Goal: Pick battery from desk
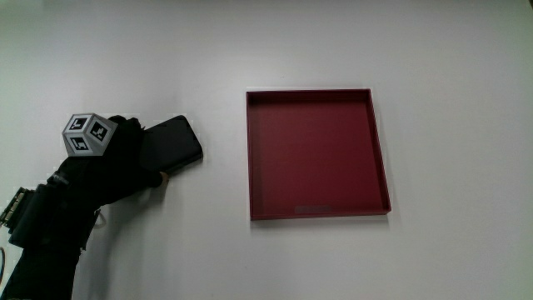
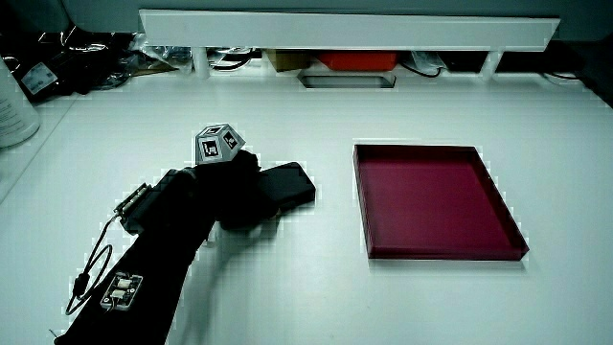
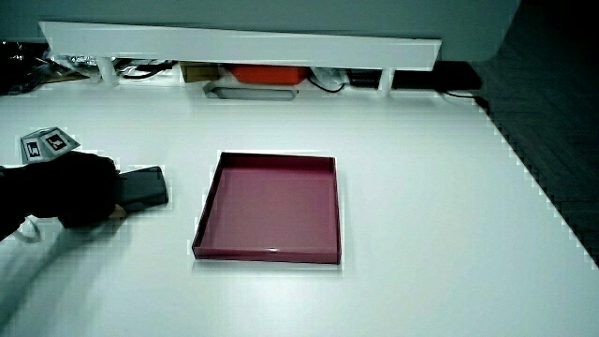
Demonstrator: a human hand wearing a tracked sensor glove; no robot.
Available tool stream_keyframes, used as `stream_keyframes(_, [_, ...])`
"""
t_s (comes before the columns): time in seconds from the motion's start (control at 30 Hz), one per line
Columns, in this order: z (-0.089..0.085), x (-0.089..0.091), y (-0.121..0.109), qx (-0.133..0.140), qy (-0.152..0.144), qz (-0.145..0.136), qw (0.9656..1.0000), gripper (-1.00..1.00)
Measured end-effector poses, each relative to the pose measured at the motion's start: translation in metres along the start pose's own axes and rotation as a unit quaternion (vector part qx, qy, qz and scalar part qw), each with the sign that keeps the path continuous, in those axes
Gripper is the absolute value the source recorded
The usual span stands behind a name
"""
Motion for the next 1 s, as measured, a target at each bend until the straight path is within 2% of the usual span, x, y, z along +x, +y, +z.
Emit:
stream_keyframes(0.07, [-0.001,0.000,0.000,-0.007,-0.002,0.009,0.9999,0.00])
stream_keyframes(0.3, [-0.005,-0.002,0.005,-0.009,-0.006,0.008,0.9999,0.00])
stream_keyframes(0.4, [-0.006,-0.003,0.006,0.002,-0.005,0.008,1.0000,0.00])
stream_keyframes(0.43, [-0.005,-0.001,0.006,0.004,0.002,0.010,0.9999,0.06])
stream_keyframes(0.6, [-0.006,-0.004,0.012,-0.002,-0.002,0.025,0.9997,0.35])
stream_keyframes(0.73, [-0.006,-0.005,0.014,0.006,0.001,0.027,0.9996,0.59])
stream_keyframes(0.8, [-0.004,-0.003,0.014,0.014,0.008,0.024,0.9996,0.71])
stream_keyframes(0.97, [-0.006,-0.007,0.015,0.039,-0.003,0.009,0.9992,1.00])
stream_keyframes(1.0, [-0.006,-0.006,0.014,0.042,0.000,0.010,0.9991,1.00])
